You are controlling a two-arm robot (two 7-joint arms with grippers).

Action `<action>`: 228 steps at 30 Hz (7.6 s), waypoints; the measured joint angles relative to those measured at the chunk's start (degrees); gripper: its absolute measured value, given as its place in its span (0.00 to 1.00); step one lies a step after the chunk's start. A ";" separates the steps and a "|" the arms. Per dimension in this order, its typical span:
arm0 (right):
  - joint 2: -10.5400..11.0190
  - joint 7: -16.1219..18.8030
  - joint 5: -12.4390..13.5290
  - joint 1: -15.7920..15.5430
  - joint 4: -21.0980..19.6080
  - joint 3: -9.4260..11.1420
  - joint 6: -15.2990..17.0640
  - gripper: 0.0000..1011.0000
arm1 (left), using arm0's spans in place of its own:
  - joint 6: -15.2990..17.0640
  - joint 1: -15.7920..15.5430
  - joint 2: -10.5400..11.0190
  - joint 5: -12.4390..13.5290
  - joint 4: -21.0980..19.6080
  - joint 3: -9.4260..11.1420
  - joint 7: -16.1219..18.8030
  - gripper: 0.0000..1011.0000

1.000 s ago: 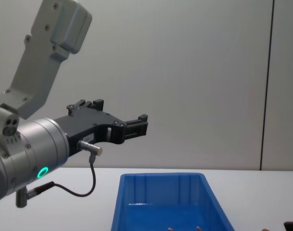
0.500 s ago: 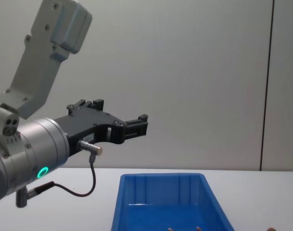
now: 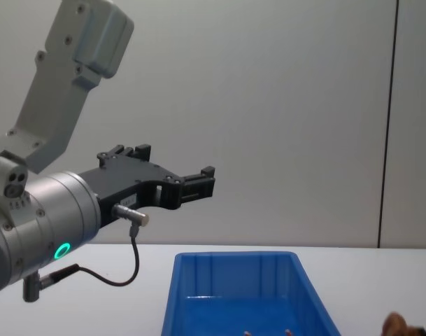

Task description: Pick up the two dolls from the table and place them into the box.

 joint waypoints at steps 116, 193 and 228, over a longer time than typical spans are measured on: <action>1.67 6.21 10.92 6.76 2.34 6.02 -18.81 0.99 | 7.57 11.87 9.52 -8.26 -6.88 -1.83 1.42 0.99; 1.79 6.21 11.02 6.75 2.33 6.11 -18.92 0.99 | 10.27 5.64 6.91 -3.79 11.72 -4.26 -13.58 0.52; 1.79 6.21 11.02 6.75 2.34 6.11 -18.92 0.99 | 11.09 2.65 5.50 0.07 10.44 -4.57 -16.19 0.28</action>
